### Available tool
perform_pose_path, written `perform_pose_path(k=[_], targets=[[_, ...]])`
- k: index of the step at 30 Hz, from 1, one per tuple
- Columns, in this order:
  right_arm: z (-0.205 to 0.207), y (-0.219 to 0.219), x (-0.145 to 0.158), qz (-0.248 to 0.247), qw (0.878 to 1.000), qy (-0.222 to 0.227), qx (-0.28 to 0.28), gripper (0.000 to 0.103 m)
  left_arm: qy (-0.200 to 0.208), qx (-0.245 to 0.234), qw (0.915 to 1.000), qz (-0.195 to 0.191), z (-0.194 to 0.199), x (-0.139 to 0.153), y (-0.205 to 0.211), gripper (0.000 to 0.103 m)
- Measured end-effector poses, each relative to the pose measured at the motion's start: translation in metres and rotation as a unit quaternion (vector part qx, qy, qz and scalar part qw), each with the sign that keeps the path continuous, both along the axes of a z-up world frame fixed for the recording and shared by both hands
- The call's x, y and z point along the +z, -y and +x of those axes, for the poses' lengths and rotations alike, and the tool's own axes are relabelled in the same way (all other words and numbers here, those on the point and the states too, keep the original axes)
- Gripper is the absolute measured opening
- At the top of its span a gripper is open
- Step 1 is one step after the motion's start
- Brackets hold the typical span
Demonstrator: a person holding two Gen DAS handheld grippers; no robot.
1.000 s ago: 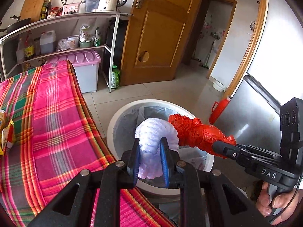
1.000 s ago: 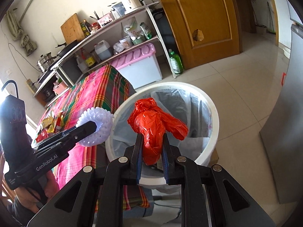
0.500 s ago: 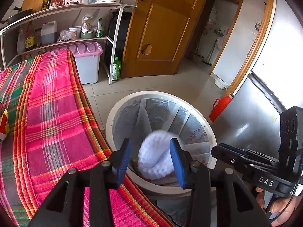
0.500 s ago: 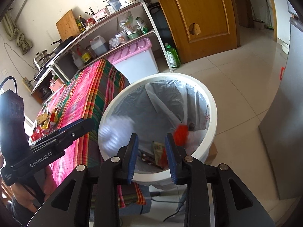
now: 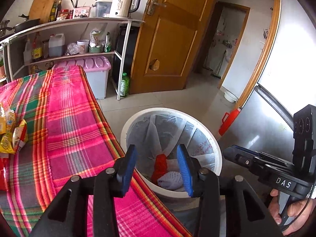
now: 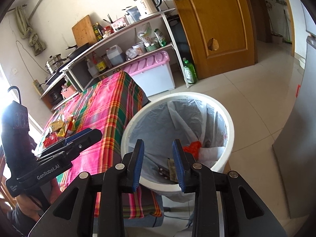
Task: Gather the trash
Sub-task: 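Carry the foam net and red bag over the bin and release both, then move both tools back to the table and grasp the red noodle packet with the left tool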
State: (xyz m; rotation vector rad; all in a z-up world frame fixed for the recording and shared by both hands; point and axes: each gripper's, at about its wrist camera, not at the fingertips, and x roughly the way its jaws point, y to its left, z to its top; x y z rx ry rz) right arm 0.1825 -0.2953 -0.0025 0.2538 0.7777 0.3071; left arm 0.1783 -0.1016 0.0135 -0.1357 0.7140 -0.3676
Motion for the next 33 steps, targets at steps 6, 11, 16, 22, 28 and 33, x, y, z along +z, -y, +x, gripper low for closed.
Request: perform_pose_path(k=[6, 11, 16, 22, 28, 33], targets=[[-0.008, -0.016, 0.01, -0.004, 1.0, 0.016, 0.018, 0.031, 0.017, 0.015, 0.9997, 0.002, -0.014, 0.008, -0.014, 0.044], [-0.012, -0.028, 0.015, -0.005, 0.999, 0.023, 0.032, 0.031, 0.028, 0.035, 0.999, 0.003, -0.026, 0.013, -0.031, 0.044], [-0.016, -0.047, 0.017, -0.005, 0.998, 0.027, 0.056, 0.031, 0.037, 0.054, 0.9978, 0.01, -0.037, 0.017, -0.049, 0.044], [-0.018, -0.072, 0.017, -0.008, 0.996, 0.025, 0.086, 0.031, 0.052, 0.074, 0.9957, 0.021, -0.05, 0.019, -0.069, 0.044], [-0.015, -0.093, 0.016, -0.001, 0.994, 0.021, 0.107, 0.031, 0.059, 0.096, 0.9932, 0.027, -0.061, 0.019, -0.092, 0.044], [-0.011, -0.109, 0.016, 0.006, 0.992, 0.017, 0.124, 0.031, 0.061, 0.12, 0.9905, 0.027, -0.07, 0.017, -0.116, 0.044]])
